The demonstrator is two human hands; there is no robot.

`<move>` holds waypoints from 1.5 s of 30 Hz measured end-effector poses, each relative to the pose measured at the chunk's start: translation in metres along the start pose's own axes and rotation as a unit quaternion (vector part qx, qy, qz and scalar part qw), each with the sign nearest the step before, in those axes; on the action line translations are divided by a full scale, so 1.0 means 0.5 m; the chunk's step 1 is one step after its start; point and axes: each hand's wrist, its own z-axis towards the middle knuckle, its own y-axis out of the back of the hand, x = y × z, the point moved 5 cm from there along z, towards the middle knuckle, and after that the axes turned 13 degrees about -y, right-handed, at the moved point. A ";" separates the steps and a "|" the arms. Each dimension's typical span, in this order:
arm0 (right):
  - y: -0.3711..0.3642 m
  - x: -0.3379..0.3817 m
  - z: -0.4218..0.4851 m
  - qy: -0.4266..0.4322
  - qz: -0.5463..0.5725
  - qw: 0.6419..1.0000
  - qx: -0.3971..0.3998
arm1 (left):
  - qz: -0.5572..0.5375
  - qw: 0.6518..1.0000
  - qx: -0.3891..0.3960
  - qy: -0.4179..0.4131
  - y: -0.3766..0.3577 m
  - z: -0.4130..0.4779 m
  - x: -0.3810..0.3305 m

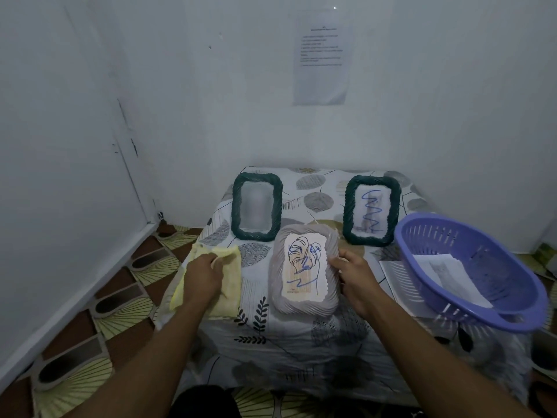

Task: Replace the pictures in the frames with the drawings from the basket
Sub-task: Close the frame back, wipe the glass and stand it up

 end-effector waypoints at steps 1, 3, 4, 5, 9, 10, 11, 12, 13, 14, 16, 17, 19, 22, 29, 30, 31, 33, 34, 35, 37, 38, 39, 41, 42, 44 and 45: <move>0.001 0.000 -0.001 0.001 -0.001 1.000 0.000 | -0.036 0.999 -0.025 0.012 0.006 0.001 -0.010; 0.002 0.000 -0.001 0.000 -0.004 1.000 -0.003 | -0.124 0.991 -0.052 0.014 0.011 0.005 -0.049; 0.002 0.000 0.000 -0.001 -0.006 1.000 -0.004 | -0.166 0.984 -0.058 0.006 0.009 0.005 -0.078; 0.000 0.000 0.002 -0.003 -0.006 1.000 -0.005 | -0.205 0.977 -0.056 -0.006 0.004 0.001 -0.110; -0.015 -0.006 0.004 -0.003 -0.002 1.000 -0.001 | -0.240 0.961 0.027 -0.136 -0.041 -0.032 -0.240; -0.018 -0.006 0.002 0.001 0.000 1.000 0.001 | -0.195 0.960 0.058 -0.192 -0.061 -0.042 -0.264; -0.019 -0.005 0.000 0.006 0.005 1.000 0.002 | -0.122 0.957 0.088 -0.247 -0.081 -0.053 -0.281; -0.018 -0.003 -0.002 0.011 0.012 1.000 0.005 | -0.043 0.952 0.111 -0.283 -0.100 -0.063 -0.290; -0.016 -0.001 -0.005 0.016 0.018 1.000 0.008 | 0.021 0.947 0.125 -0.294 -0.113 -0.070 -0.290; -0.013 0.001 -0.008 0.020 0.023 0.999 0.011 | 0.066 0.946 0.129 -0.289 -0.118 -0.073 -0.286; -0.010 0.001 -0.013 0.026 0.030 0.999 0.018 | 0.109 0.947 0.123 -0.275 -0.120 -0.079 -0.280; -0.010 0.000 -0.015 0.030 0.031 0.999 0.021 | 0.121 0.946 0.123 -0.276 -0.121 -0.088 -0.282; -0.006 0.002 -0.018 0.041 0.024 0.999 0.008 | 0.124 0.936 0.141 -0.298 -0.129 -0.124 -0.293; 0.012 0.020 -0.023 0.065 0.017 0.998 -0.020 | 0.095 0.926 0.177 -0.319 -0.141 -0.181 -0.300; 0.005 0.004 -0.033 0.058 0.039 0.997 0.032 | 0.113 0.923 0.178 -0.323 -0.122 -0.073 -0.344; 0.012 0.012 -0.031 0.063 0.046 0.997 0.020 | 0.105 0.913 0.185 -0.347 -0.124 -0.083 -0.353; 0.020 0.020 -0.028 0.066 0.048 0.997 0.010 | 0.096 0.904 0.193 -0.369 -0.126 -0.100 -0.359; 0.033 0.028 -0.024 0.068 0.039 0.997 -0.001 | 0.086 0.896 0.202 -0.387 -0.131 -0.133 -0.357; 0.035 0.025 -0.024 0.068 0.033 0.997 -0.001 | 0.090 0.897 0.201 -0.384 -0.131 -0.138 -0.353; 0.035 0.018 -0.024 0.066 0.030 0.997 0.002 | 0.095 0.900 0.197 -0.378 -0.130 -0.133 -0.352; 0.029 0.000 -0.026 0.064 0.018 0.998 0.014 | 0.103 0.910 0.184 -0.356 -0.122 -0.110 -0.357; 0.024 -0.005 -0.030 0.066 0.008 0.998 0.018 | 0.101 0.916 0.179 -0.344 -0.116 -0.097 -0.362; 0.022 -0.004 -0.032 0.068 0.002 0.997 0.018 | 0.091 0.920 0.176 -0.337 -0.113 -0.089 -0.367; 0.026 0.004 -0.033 0.064 0.015 0.998 0.011 | 0.056 0.919 0.181 -0.345 -0.114 -0.098 -0.374; 0.036 0.015 -0.034 0.064 0.025 0.998 0.004 | 0.042 0.912 0.185 -0.363 -0.115 -0.112 -0.379; 0.053 0.031 -0.031 0.065 0.031 0.997 -0.012 | 0.027 0.895 0.194 -0.401 -0.117 -0.150 -0.373; 0.058 0.036 -0.030 0.066 0.028 0.997 -0.019 | 0.029 0.891 0.193 -0.410 -0.116 -0.162 -0.364</move>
